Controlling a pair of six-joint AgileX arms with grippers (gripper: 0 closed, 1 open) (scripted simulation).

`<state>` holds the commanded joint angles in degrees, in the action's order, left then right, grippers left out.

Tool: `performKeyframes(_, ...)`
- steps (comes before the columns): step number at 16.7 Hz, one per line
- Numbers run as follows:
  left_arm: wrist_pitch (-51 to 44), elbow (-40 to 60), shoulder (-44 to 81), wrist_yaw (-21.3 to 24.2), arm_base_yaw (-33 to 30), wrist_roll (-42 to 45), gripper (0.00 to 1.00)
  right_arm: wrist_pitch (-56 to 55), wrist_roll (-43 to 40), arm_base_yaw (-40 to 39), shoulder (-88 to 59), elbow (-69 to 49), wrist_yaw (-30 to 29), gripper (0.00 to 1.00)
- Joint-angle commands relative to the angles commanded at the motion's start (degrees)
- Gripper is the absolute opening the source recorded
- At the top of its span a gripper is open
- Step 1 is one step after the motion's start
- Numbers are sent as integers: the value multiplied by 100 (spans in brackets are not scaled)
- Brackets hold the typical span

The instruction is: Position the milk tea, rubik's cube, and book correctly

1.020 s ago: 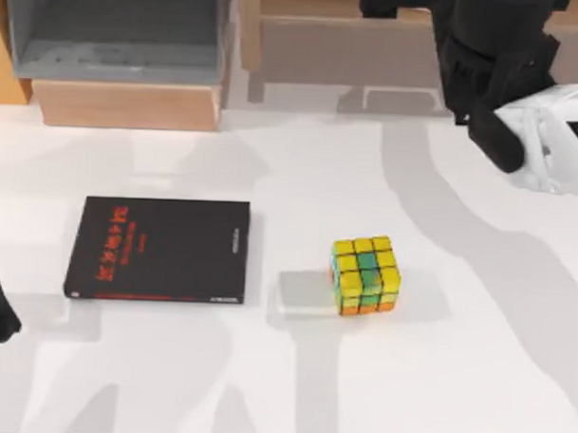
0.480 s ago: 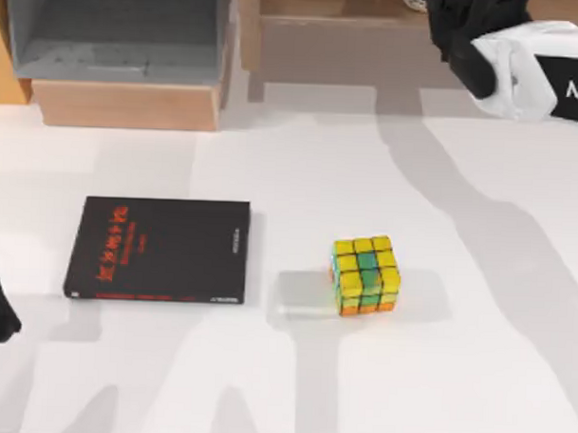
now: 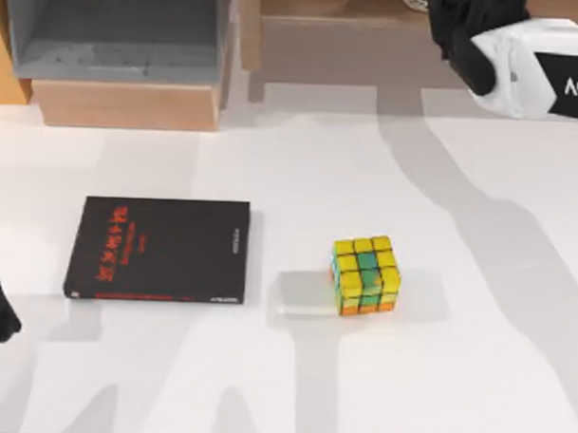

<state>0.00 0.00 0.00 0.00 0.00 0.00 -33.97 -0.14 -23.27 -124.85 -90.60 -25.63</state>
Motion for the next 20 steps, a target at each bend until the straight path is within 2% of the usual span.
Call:
performKeyframes(10,0,0,0,0,0,0,100,0,0,0,0,0,0,2)
performKeyframes(20,0,0,0,0,0,0,100,-7,5,-22,30,18,-4,0)
